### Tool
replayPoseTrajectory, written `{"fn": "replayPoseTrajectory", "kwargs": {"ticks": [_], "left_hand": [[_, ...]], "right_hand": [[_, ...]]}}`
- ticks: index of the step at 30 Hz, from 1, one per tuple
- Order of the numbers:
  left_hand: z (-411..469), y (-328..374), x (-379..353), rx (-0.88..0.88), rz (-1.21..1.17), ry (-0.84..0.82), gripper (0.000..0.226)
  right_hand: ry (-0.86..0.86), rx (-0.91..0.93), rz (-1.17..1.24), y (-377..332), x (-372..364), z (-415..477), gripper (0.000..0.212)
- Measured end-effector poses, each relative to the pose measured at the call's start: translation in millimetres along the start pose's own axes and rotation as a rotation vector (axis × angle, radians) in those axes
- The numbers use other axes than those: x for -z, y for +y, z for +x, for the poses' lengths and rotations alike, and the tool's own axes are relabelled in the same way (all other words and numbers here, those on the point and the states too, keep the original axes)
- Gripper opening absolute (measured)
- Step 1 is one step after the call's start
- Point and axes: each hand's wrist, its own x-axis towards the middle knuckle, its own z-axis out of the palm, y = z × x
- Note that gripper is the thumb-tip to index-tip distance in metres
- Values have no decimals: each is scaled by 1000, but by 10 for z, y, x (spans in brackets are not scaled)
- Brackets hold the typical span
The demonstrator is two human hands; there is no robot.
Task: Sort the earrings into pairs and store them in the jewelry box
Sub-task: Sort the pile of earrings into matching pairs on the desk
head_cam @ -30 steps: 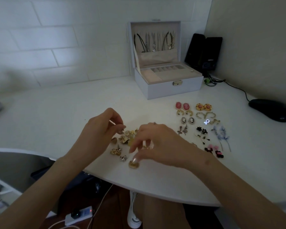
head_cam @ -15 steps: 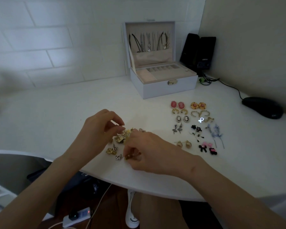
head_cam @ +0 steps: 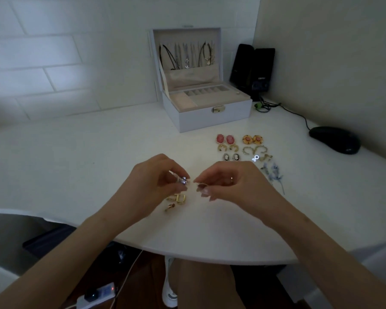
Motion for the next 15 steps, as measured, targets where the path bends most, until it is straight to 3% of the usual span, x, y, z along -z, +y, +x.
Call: {"fn": "replayPoseTrajectory", "kwargs": {"ticks": [15], "left_hand": [[-4,231,-443,-110,168,-129,15]], "right_hand": [[113,-177,-119,19,322,-327,14]]}}
